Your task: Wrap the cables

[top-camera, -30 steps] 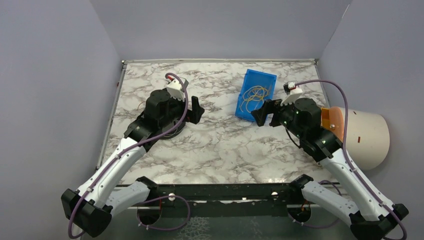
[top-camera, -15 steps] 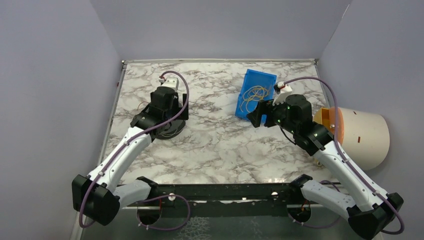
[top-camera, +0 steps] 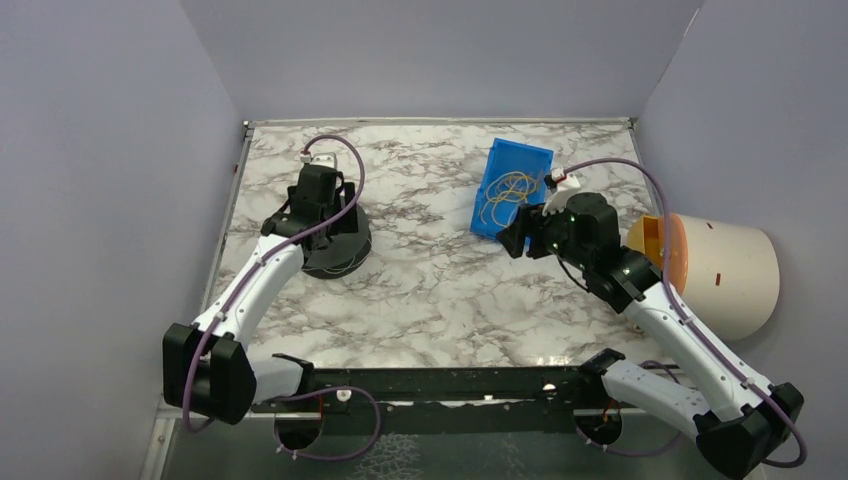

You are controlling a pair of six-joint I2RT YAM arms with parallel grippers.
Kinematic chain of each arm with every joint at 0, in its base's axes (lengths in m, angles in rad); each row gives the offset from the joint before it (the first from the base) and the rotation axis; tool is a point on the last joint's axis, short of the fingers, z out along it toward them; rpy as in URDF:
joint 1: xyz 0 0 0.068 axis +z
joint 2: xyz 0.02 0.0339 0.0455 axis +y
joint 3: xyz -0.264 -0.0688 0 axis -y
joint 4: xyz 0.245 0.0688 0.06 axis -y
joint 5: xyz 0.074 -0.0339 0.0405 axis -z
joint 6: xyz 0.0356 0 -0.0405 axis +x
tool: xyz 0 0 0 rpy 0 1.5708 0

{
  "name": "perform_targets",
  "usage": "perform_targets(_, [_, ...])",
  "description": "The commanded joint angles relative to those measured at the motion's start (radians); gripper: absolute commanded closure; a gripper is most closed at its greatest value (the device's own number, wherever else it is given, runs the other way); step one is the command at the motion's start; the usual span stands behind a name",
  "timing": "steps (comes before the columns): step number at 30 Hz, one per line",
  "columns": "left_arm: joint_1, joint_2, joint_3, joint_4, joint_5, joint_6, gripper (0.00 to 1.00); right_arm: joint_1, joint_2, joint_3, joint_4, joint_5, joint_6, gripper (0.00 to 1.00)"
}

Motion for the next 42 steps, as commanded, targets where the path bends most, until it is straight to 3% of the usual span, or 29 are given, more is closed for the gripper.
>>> perform_targets(1, [0.016, 0.039, 0.051, -0.003, -0.037, -0.011, 0.18, 0.005, -0.008, -0.023, 0.038, -0.008, 0.009, 0.35])
perform_targets(10, [0.033, 0.154, 0.113, -0.018, -0.069, -0.017, 0.19, 0.004, -0.097, -0.064, 0.047, 0.057, 0.039, 0.33])
perform_targets(13, [0.047, 0.183, 0.122, -0.019, -0.072, -0.014, 0.24, 0.004, -0.126, -0.07, 0.045, 0.065, 0.045, 0.32])
perform_targets(16, [0.065, 0.214, 0.124, -0.022, -0.081, -0.011, 0.38, 0.005, -0.146, -0.08, 0.045, 0.065, 0.046, 0.32])
perform_targets(24, [0.102, 0.28, 0.121, -0.024, -0.063, -0.014, 0.88, 0.005, -0.168, -0.095, 0.046, 0.055, 0.051, 0.3])
perform_targets(27, [0.111, 0.303, 0.126, -0.023, -0.045, -0.015, 1.0, 0.004, -0.173, -0.097, 0.046, 0.053, 0.051, 0.29])
perform_targets(42, [0.124, 0.452, 0.205, -0.029, 0.074, 0.018, 1.0, 0.003, -0.207, -0.123, 0.045, 0.048, 0.063, 0.26])
